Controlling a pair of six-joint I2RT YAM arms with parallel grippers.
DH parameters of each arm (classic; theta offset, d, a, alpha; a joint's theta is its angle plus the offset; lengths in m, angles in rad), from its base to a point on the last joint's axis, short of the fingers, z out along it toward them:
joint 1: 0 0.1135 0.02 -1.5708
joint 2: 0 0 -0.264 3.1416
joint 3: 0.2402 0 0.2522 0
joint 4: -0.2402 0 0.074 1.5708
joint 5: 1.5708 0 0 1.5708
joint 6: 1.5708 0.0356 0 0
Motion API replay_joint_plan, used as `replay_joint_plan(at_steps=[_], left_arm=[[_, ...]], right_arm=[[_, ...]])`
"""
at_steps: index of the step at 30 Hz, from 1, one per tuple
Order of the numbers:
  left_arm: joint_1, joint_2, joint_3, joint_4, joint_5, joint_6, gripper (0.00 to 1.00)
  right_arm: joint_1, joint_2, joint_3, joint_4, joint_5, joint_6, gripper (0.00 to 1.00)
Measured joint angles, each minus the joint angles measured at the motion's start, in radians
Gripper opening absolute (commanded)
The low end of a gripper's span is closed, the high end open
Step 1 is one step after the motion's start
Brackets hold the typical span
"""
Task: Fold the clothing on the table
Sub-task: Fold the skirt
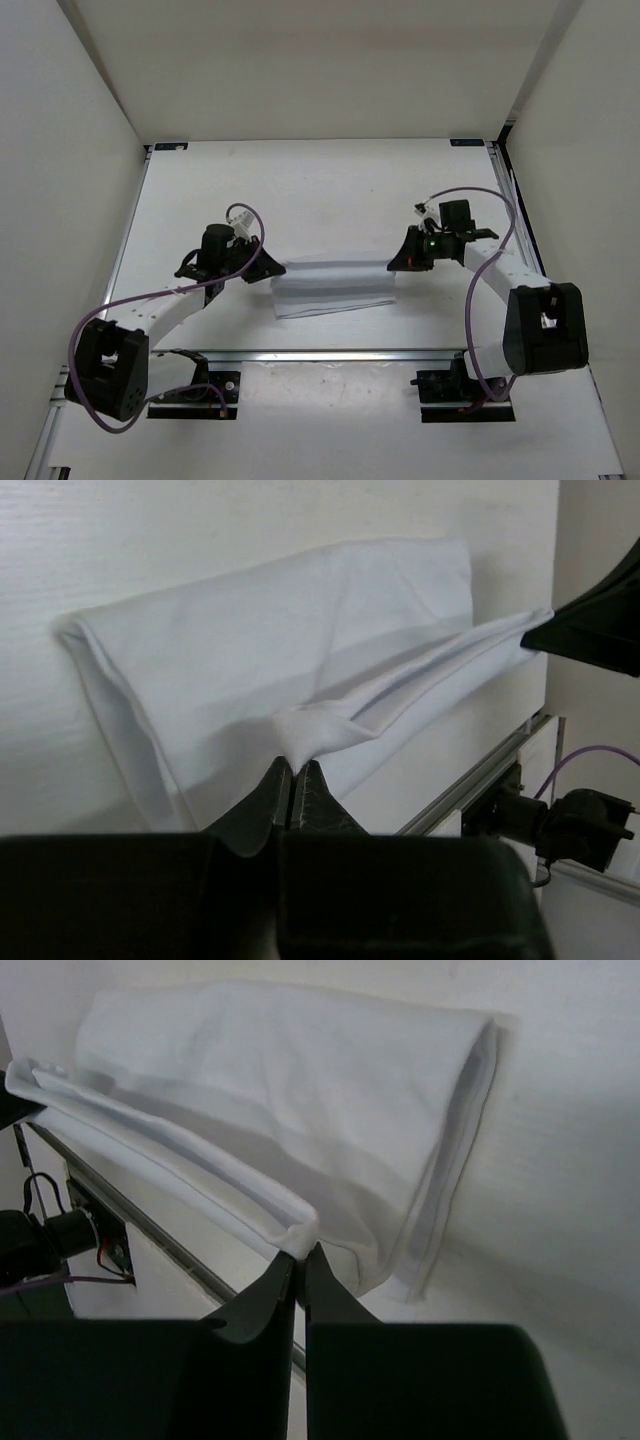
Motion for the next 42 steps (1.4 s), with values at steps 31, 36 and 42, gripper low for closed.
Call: replay_joint_plan(at_steps=[31, 36, 42], left_arm=[[0.026, -0.325, -0.201, -0.134, -0.037, -0.066, 0.61], [0.021, -0.222, -0.131, -0.111, -0.068, 0.002, 0.60], [0.012, -0.092, -0.045, -0.011, -0.084, 0.064, 0.52]], right_arm=[[0.016, -0.123, -0.123, -0.125, -0.008, 0.011, 0.29], [0.017, -0.103, -0.123, -0.094, -0.010, 0.012, 0.30], [0.017, -0.077, -0.123, -0.074, -0.011, 0.015, 0.29]])
